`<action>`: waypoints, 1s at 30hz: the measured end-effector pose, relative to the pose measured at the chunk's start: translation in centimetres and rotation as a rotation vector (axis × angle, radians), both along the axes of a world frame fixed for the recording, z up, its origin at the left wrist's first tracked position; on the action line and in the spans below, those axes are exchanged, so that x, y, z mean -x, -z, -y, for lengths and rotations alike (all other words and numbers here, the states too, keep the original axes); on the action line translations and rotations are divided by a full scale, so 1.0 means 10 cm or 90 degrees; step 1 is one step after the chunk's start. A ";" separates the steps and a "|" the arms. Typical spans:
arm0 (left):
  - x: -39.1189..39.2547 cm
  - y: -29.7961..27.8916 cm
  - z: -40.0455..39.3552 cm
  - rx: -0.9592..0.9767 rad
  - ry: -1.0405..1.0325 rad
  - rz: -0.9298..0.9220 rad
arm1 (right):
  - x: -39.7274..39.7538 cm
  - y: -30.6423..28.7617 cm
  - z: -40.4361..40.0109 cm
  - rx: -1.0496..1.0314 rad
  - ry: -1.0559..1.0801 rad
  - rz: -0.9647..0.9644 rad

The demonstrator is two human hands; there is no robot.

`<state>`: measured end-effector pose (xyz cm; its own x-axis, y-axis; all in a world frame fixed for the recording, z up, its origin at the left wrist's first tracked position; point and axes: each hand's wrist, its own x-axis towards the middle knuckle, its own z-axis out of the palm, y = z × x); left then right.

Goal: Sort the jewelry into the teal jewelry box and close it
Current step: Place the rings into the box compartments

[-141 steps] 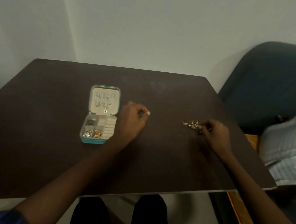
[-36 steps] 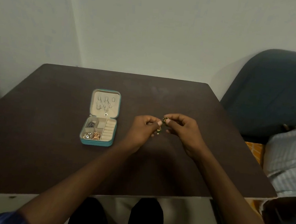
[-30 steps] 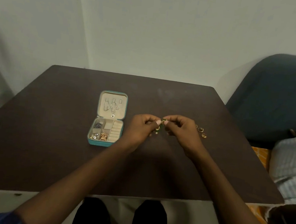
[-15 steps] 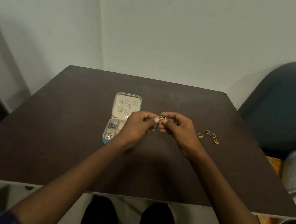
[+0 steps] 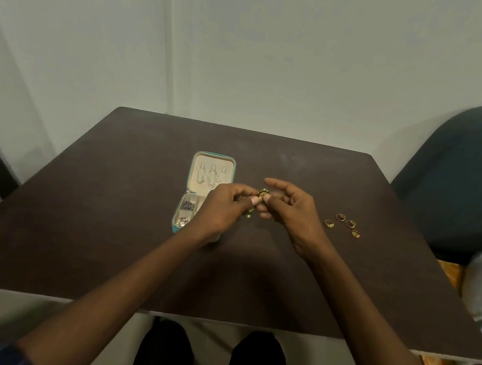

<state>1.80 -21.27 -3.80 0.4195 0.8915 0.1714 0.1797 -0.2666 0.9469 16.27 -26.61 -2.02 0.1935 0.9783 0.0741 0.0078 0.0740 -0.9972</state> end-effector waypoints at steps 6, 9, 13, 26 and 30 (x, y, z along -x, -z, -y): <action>0.00 0.02 -0.01 -0.044 -0.051 -0.048 | 0.02 0.00 0.03 0.022 -0.008 -0.004; 0.00 0.03 0.00 -0.061 -0.080 -0.050 | 0.04 0.01 0.02 0.031 -0.001 -0.006; 0.02 0.04 -0.01 -0.069 -0.078 -0.074 | 0.05 0.04 0.01 0.023 0.018 0.022; 0.19 0.02 -0.05 -0.058 -0.063 -0.097 | 0.16 0.09 -0.07 -0.119 0.084 0.541; 0.34 -0.07 -0.14 -0.024 -0.046 -0.023 | 0.21 0.09 -0.18 -0.092 0.068 0.414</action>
<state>-1.63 -19.83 -3.07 0.3603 0.9130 0.1914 0.2330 -0.2868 0.9292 14.21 -24.82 -2.91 0.1599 0.9277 0.3374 0.6181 0.1724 -0.7670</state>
